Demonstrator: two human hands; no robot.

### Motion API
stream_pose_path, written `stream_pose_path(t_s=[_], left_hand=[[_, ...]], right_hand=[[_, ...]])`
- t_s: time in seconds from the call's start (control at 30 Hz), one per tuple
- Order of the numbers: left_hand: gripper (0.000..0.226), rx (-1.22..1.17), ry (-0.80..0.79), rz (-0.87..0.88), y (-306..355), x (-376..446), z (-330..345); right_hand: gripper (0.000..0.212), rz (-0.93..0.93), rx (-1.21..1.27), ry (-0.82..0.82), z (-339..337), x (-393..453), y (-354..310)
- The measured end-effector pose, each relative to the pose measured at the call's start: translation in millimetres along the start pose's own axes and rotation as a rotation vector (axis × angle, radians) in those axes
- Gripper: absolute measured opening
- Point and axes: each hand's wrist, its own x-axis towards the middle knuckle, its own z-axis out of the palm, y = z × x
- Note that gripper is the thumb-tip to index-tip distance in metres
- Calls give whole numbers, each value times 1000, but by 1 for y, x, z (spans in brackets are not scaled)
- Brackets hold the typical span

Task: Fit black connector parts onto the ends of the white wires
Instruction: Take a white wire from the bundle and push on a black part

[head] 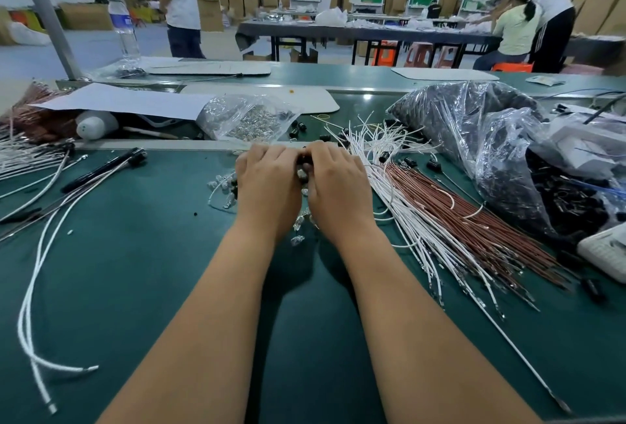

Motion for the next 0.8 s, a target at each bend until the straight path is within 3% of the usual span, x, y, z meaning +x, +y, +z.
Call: stream_pose_path(t_s=[0.13, 0.23, 0.33, 0.4, 0.5, 0.6, 0.67, 0.8], left_hand=[[30, 79, 118, -62, -11, 1, -5], [32, 168, 183, -311, -25, 3, -16], [32, 191, 110, -554, -49, 1, -26], [39, 203, 53, -606, -51, -2, -24], [58, 158, 88, -363, -32, 0, -17], [43, -79, 51, 6, -11, 4, -6], [31, -210, -15, 38, -6, 3, -1], [24, -214, -18, -86, -16, 3, 2]], right_hand=[[18, 35, -172, 61, 1, 2, 1], [10, 147, -195, 148, -1, 2, 9], [8, 291, -160, 181, -7, 1, 28], [9, 296, -108, 145, -7, 0, 32], [11, 219, 9, 84, -2, 0, 21], [14, 128, 111, 35, 1, -1, 9], [15, 106, 176, -2, 1, -1, 6], [12, 127, 225, -53, -2, -2, 9]])
